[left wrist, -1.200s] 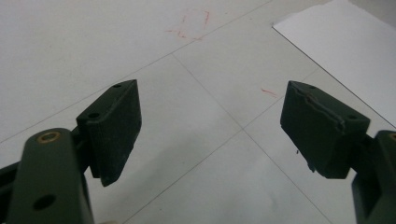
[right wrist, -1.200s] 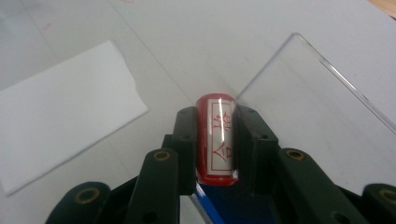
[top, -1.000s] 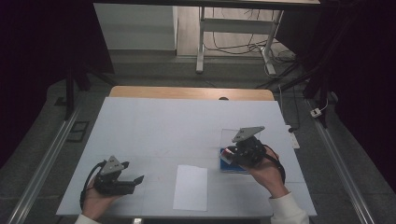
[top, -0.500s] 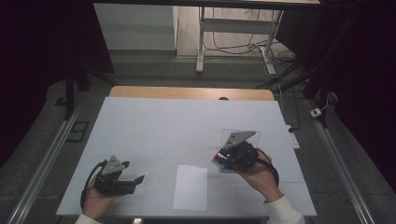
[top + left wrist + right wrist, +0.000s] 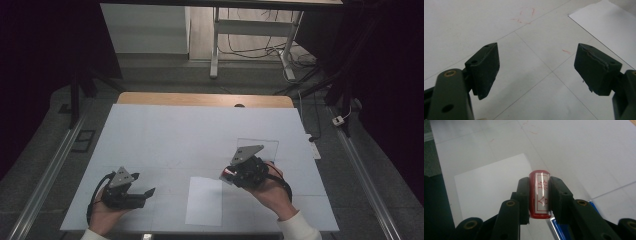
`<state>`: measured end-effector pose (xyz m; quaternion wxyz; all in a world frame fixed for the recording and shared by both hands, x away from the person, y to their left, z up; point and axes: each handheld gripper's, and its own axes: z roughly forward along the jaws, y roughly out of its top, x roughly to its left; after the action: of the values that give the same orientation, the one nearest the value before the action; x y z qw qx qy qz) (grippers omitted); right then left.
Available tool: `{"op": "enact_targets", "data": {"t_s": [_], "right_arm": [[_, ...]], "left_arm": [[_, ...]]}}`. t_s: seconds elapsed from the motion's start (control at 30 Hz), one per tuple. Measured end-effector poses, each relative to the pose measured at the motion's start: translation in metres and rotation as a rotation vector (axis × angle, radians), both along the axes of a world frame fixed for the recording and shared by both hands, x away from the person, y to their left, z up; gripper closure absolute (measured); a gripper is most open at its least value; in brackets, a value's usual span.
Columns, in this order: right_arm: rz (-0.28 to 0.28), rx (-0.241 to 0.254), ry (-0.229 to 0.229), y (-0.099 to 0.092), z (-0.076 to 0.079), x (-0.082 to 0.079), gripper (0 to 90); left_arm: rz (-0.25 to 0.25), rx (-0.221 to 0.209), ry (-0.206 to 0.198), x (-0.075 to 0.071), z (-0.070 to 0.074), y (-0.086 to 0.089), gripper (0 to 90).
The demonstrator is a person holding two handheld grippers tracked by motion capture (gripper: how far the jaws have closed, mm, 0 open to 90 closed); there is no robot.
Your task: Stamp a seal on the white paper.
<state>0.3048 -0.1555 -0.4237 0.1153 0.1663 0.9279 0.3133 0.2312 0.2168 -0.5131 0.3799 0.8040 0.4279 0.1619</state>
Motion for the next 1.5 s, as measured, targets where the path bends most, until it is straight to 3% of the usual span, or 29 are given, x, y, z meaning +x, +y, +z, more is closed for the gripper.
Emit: {"op": "enact_targets", "data": {"t_s": [0.6, 0.87, 1.5], "right_arm": [[0.130, -0.059, 0.044, 0.041, -0.023, -0.017, 70.0], [0.144, -0.104, 0.056, 0.053, -0.035, -0.017, 70.0], [0.169, -0.133, 0.063, 0.067, -0.050, -0.013, 70.1]], "left_arm": [[-0.002, -0.001, 0.005, 0.001, -0.001, 0.000, 20.9], [-0.011, 0.002, 0.011, 0.001, -0.001, -0.001, 20.9], [-0.016, 0.007, 0.024, 0.002, -0.002, -0.002, 20.9]]}}
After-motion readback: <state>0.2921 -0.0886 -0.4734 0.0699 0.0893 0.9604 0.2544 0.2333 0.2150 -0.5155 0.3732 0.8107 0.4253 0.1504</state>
